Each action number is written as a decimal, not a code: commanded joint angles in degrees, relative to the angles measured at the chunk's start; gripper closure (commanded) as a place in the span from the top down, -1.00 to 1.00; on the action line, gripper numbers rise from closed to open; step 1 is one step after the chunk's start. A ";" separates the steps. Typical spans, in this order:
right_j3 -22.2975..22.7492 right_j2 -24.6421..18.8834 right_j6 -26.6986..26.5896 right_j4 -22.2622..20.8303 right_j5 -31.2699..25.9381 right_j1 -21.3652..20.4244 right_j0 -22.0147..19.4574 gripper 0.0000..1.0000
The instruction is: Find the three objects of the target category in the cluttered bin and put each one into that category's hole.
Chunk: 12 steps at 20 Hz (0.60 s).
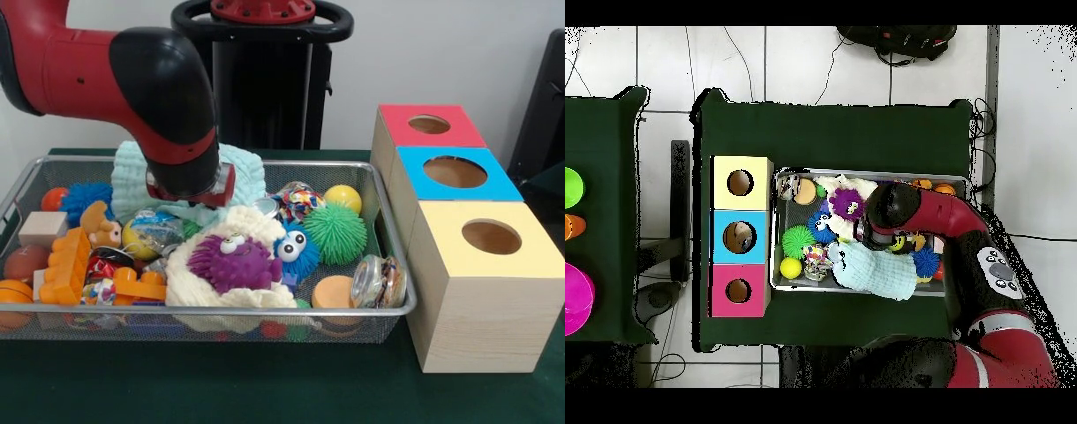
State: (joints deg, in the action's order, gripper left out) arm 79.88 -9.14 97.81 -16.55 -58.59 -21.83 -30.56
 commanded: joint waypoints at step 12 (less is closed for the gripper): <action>-15.35 1.49 2.25 -1.15 -18.86 -1.03 6.24 -1.00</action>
State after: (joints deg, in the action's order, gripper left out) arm 73.06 -7.42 97.81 -16.55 -68.54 -22.67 -25.95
